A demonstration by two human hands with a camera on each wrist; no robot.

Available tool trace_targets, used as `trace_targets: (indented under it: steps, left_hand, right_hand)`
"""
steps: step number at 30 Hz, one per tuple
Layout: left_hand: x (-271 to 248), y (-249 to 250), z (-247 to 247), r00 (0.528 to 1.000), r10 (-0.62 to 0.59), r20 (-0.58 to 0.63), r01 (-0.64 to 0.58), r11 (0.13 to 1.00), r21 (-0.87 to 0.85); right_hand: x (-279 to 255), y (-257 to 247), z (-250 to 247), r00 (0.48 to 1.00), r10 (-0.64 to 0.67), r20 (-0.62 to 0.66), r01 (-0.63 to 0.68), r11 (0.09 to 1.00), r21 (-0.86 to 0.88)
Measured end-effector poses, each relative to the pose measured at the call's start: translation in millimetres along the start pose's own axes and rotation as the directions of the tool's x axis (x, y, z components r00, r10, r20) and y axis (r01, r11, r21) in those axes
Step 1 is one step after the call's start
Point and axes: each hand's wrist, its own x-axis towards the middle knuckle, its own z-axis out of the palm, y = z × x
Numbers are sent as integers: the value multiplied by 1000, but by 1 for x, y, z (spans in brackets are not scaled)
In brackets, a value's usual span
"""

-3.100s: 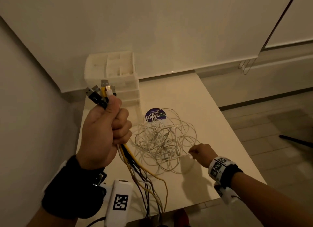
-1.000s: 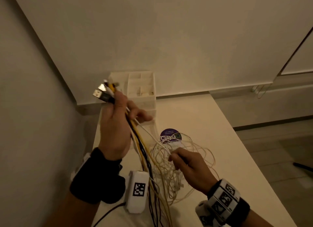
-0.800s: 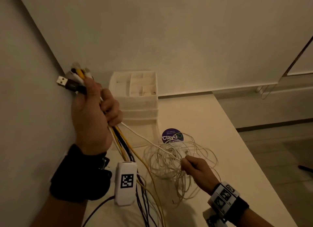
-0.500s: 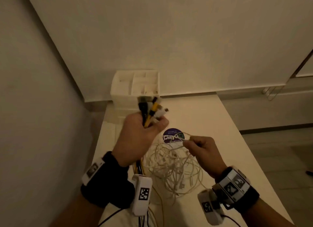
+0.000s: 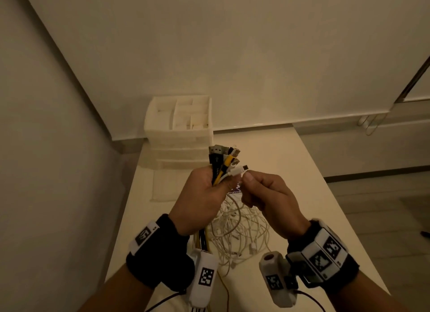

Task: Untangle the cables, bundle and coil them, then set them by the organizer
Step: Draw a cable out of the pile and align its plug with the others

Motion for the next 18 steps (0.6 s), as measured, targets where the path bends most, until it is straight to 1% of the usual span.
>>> trace_targets:
  steps: [3,4,6,9,11,13,14,16,18]
  left_hand:
    - [2,2,-11,996,-1,-92,2,1000,7]
    - [2,4,-17,993,1,-116,-3,1000,-18]
    - [1,12,-29,986,5,-166,-27,991,-130]
    - [-1,24,-52,960,48,-277,-113,968,-226]
    - [-5,30,-66,930,98,-354,-194,949,-247]
    - [-8,34,-84,895,98,-436,-244,925,-292]
    - [-10,35,-92,875,85,-477,-255,918,-304]
    - [-15,33,-106,836,85,-542,-260,932,-254]
    - [-20,24,-113,790,97,-605,-219,967,-130]
  right_hand:
    - [-3,6,2,998,-21,60,22,1000,-16]
    - [-3,9,2,997,-23,71,25,999,-29]
    - [-5,19,1,997,-6,74,11,998,-64]
    - [-6,40,0,999,29,39,-25,995,-101]
    - [-5,56,1,998,49,29,-44,987,-156]
    - [-6,75,2,995,101,9,-97,973,-209]
    - [-7,84,2,991,133,-21,-134,966,-219]
    - [-11,101,2,978,183,-96,-201,950,-239]
    - [-13,107,4,971,195,-140,-226,939,-260]
